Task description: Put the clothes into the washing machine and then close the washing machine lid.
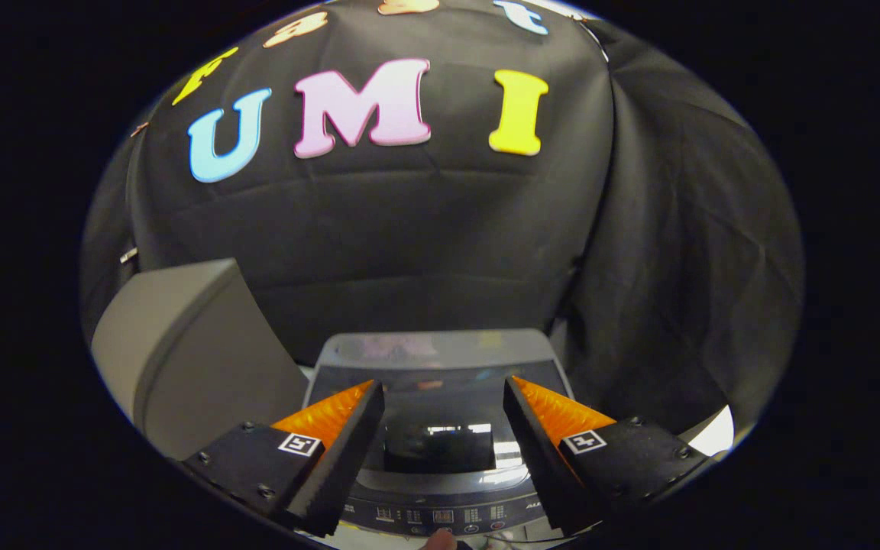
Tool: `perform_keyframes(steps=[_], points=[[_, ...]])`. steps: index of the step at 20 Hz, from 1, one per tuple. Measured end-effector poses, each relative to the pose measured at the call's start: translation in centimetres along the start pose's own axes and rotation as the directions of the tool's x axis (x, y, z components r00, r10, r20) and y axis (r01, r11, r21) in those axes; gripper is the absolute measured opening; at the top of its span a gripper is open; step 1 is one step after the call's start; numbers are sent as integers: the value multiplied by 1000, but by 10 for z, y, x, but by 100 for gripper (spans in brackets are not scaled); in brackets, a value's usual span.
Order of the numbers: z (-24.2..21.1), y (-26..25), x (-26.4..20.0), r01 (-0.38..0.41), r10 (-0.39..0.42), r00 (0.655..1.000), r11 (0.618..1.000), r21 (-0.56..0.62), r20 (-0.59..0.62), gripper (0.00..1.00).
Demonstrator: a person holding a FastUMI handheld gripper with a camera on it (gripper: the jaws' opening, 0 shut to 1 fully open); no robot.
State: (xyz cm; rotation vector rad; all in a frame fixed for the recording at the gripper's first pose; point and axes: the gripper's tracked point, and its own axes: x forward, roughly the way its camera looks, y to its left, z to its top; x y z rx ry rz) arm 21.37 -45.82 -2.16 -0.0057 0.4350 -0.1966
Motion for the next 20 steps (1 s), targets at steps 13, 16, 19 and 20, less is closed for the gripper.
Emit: perform_keyframes(steps=[13, 16, 19, 20], points=[[134, 10, -101, -41, 50, 933, 999, -32, 355, 98], [150, 14, -123, -53, 59, 915, 998, -27, 400, 98], [163, 16, -143, -83, 75, 893, 997, -1, 443, 98], [166, 17, -149, -92, 79, 888, 996, 7, 454, 98]])
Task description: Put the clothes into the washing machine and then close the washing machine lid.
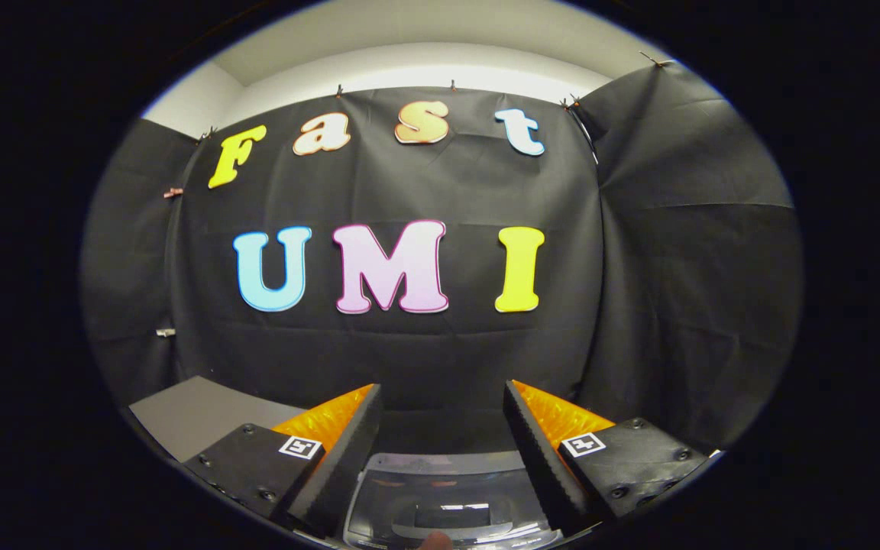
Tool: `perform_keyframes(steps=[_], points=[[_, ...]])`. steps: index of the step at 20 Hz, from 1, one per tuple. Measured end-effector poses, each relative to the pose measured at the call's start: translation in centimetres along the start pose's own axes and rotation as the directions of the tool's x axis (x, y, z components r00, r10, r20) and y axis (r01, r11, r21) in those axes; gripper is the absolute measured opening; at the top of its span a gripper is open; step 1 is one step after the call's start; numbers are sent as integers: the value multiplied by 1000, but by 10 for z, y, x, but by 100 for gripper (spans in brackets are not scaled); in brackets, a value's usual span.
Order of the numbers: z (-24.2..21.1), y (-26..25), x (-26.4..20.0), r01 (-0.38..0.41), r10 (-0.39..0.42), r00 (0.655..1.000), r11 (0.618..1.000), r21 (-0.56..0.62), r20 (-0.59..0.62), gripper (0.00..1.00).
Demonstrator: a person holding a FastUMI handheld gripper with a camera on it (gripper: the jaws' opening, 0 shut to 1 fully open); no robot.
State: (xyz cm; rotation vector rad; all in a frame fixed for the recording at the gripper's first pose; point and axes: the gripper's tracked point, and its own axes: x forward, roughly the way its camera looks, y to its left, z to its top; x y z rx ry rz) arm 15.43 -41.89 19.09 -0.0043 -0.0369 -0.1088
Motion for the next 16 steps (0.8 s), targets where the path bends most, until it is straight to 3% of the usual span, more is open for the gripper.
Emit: perform_keyframes(steps=[16], points=[[40, 6, -22, -19, 18, 997, 1000, 20, 73, 98]])
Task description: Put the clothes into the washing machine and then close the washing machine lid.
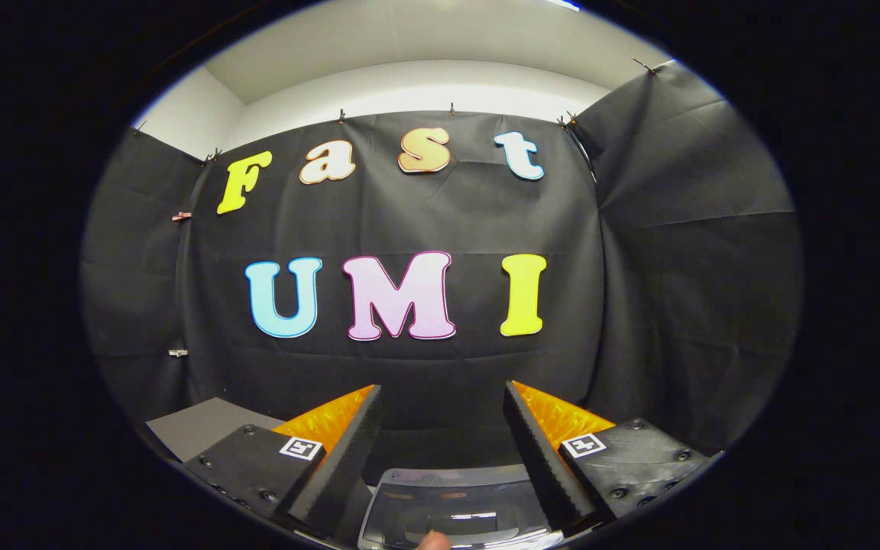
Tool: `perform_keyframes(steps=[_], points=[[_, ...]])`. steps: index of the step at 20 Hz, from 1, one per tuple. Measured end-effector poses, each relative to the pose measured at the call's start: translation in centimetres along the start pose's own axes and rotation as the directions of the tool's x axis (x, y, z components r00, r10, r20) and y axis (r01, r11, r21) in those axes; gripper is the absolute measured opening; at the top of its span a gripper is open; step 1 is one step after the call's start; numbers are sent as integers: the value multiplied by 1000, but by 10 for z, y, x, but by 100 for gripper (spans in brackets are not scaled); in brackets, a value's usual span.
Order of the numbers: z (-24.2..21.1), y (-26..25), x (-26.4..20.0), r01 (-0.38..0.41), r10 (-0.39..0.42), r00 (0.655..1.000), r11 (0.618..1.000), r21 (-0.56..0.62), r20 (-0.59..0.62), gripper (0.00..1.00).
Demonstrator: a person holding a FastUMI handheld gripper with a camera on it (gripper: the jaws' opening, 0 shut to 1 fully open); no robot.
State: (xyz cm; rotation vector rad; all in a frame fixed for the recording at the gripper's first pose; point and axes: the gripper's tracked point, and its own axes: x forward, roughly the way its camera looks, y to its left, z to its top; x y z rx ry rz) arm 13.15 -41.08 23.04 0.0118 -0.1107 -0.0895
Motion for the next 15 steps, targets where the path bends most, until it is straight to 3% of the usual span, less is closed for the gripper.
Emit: perform_keyframes(steps=[15], points=[[-8, -1, 2, 1, -1, 1000, 1000, -11, -25, 98]])
